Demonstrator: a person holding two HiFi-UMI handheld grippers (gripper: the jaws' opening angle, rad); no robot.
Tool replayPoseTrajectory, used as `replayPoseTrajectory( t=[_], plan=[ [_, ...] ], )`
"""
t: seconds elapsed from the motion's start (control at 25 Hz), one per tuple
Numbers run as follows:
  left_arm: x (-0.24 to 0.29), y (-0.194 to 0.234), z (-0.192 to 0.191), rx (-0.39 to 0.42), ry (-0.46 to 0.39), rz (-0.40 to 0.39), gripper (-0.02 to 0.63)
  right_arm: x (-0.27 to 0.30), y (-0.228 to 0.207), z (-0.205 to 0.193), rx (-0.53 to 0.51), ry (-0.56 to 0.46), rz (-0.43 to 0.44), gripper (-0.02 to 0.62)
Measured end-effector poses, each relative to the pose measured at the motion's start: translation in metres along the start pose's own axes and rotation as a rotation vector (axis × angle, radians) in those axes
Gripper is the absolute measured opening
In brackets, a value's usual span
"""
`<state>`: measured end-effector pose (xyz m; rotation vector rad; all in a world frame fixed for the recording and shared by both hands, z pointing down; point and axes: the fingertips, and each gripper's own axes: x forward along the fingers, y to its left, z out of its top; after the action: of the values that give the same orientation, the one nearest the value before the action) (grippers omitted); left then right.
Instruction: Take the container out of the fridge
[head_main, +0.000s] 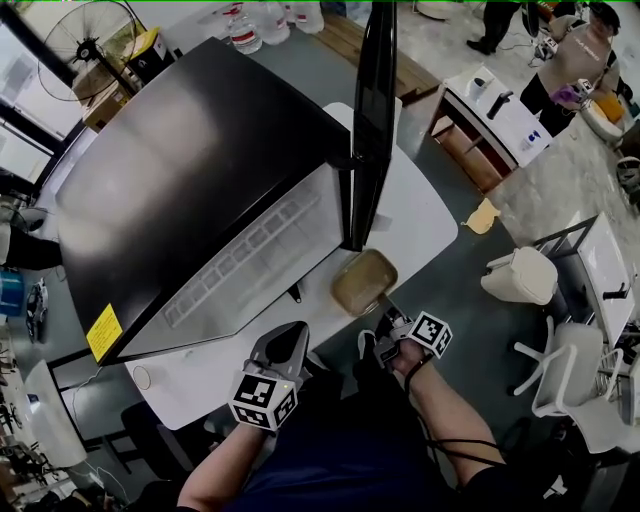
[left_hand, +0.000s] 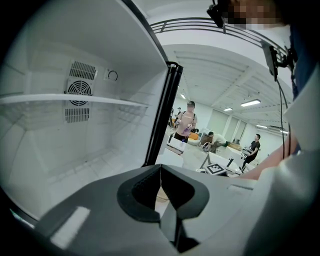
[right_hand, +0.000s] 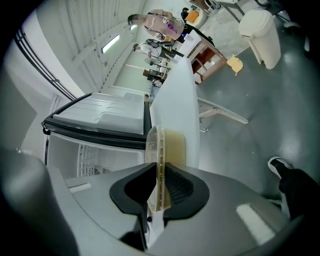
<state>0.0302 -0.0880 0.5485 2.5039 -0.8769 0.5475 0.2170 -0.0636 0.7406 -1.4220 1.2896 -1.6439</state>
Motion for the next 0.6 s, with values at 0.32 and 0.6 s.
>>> replayPoseTrajectory(
  t=[0.32,0.6],
  plan=[
    [0.000,0.006,0.000,-0.013,-0.008,0.009,0.002,-0.005,-0.004,0.003,-0.115,-0.009,-0.084,0.171],
    [-0.003,0.013,0.005,-0.020,-0.034,0.020,0.002,-0.032,0.009,0.038,-0.240,-0.117,-0.169,0.201]
  ],
)
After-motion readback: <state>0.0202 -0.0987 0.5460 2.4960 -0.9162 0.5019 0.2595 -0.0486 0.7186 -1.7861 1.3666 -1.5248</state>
